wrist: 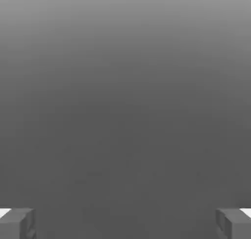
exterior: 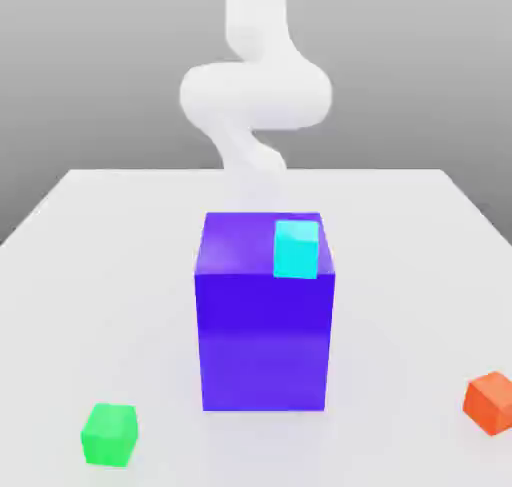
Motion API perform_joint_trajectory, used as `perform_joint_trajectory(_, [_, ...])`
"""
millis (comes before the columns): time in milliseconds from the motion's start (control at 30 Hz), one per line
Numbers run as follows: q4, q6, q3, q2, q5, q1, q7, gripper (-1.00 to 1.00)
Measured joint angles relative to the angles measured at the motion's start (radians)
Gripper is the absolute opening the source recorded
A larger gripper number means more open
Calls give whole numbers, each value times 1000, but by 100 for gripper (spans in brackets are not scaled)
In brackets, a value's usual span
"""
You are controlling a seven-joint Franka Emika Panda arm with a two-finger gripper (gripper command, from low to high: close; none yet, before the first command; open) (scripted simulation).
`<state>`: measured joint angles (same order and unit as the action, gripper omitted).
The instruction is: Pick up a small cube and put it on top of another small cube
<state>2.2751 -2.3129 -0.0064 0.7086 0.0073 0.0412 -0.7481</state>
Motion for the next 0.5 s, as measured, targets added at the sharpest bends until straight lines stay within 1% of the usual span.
perform_joint_trajectory(233, [-71, -36, -1, -260, 32, 98, 156, 0])
perform_joint_trajectory(500, [-151, -76, 30, -550, 56, 178, 322, 0])
